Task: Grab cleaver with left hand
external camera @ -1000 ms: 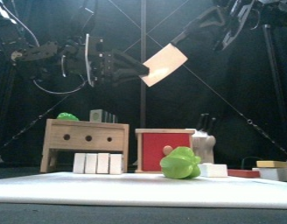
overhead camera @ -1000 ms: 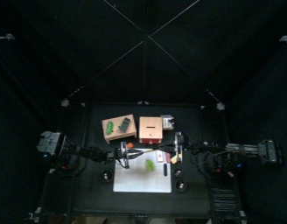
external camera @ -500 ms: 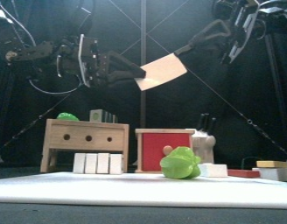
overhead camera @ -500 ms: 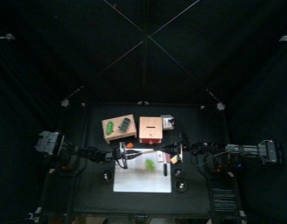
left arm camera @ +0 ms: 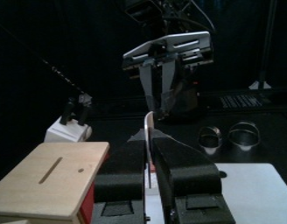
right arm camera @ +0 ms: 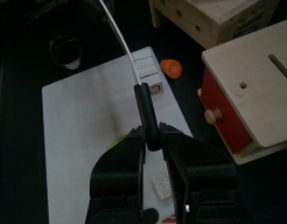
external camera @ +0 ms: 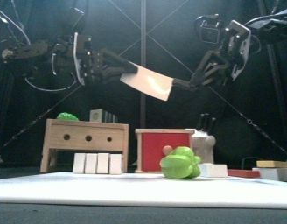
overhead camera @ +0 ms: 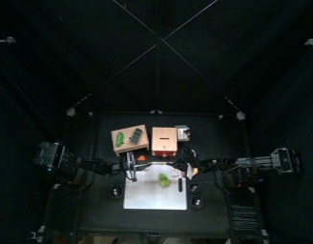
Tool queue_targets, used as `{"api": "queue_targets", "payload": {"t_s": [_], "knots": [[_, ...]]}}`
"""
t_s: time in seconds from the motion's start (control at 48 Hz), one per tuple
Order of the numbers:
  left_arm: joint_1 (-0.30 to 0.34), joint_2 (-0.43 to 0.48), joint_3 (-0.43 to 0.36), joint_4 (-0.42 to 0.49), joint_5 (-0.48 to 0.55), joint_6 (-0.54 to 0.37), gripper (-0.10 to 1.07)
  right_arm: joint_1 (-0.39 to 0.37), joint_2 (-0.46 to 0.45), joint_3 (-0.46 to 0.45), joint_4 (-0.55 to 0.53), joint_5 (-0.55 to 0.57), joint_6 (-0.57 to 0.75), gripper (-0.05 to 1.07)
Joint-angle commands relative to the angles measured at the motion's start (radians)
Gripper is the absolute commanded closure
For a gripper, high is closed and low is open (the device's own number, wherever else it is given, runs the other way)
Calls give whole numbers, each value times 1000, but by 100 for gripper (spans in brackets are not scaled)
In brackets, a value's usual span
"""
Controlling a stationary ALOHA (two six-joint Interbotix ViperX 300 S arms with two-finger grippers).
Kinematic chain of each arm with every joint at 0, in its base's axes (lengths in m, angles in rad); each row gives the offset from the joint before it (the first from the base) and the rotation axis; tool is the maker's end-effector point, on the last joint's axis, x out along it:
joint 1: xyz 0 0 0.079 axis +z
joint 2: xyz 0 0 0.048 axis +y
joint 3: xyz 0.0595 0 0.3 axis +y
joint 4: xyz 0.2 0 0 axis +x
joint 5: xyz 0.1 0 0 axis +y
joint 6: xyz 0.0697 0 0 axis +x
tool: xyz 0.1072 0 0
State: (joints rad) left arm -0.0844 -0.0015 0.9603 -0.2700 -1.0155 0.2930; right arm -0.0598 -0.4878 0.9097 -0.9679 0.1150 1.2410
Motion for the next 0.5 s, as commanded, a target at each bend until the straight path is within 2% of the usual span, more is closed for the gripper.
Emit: {"api": "queue_targets", "payload": {"t_s": [0.0,0.271,0.479], "knots": [[-14,-3,-21,6,18,0,56,3,-12,-38,11,0,2,54],[-18,-2,-21,6,49,0,57,5,-15,-58,5,41,2,54],[-18,-2,-25,5,67,0,67,5,-23,-71,-3,48,2,54]]}}
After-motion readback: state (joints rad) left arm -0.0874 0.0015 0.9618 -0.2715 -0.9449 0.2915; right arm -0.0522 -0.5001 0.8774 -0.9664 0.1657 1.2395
